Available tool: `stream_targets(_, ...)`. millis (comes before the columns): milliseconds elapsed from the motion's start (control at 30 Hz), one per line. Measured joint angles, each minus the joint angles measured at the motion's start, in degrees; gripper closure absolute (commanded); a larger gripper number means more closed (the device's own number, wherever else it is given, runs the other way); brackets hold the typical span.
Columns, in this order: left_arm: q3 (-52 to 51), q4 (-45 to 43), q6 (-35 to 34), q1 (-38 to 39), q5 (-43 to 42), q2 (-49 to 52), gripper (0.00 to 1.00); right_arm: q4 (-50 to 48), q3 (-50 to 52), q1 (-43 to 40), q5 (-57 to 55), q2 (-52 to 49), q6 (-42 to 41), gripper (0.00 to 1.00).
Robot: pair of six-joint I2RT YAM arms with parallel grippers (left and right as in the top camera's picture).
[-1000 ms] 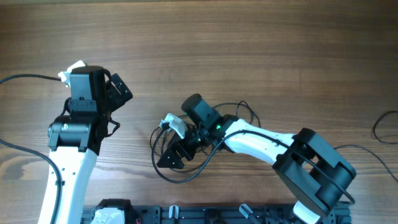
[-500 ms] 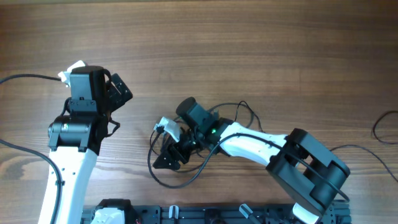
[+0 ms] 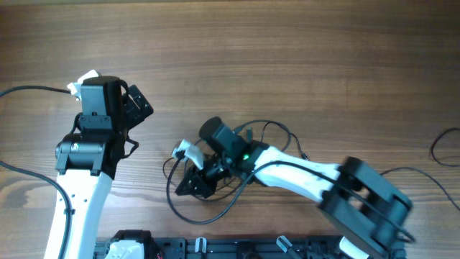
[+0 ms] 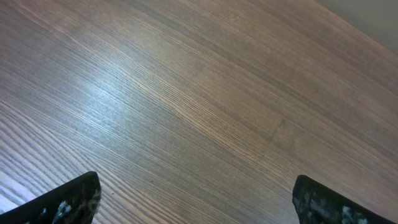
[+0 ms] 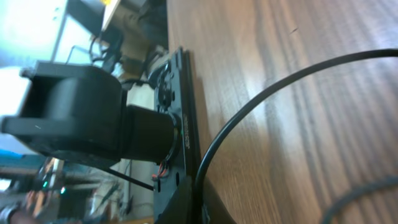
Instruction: Untangle cables
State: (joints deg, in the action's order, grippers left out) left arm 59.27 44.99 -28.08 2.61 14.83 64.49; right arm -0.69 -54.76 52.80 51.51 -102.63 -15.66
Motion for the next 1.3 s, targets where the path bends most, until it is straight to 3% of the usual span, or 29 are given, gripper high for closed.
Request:
stream_targets(267,0.00,0.00,0.00,0.00,0.00,0.00,0.00,8.98,-0.07,-8.63,-16.52,24.41,-0.83,0.95)
stream_targets(600,0.00,0.00,0.00,0.00,0.00,0.00,0.00,9.49,-6.19,-18.12,-32.89,48.28,-0.76,0.95)
stream_targets(767,0.00,0.00,0.00,0.00,0.00,0.00,0.00,10.43,-12.07,-20.63,-36.61,50.75,0.74,0.96)
stream_targets(1100,0.00,0.00,0.00,0.00,0.00,0.00,0.00,6.73,-25.92,-21.51,-55.12,49.48,10.69,0.96)
stream_targets(1300,0.00,0.00,0.00,0.00,0.00,0.00,0.00,12.94,-32.98,-21.51,-64.37,48.46,18.36,0.96)
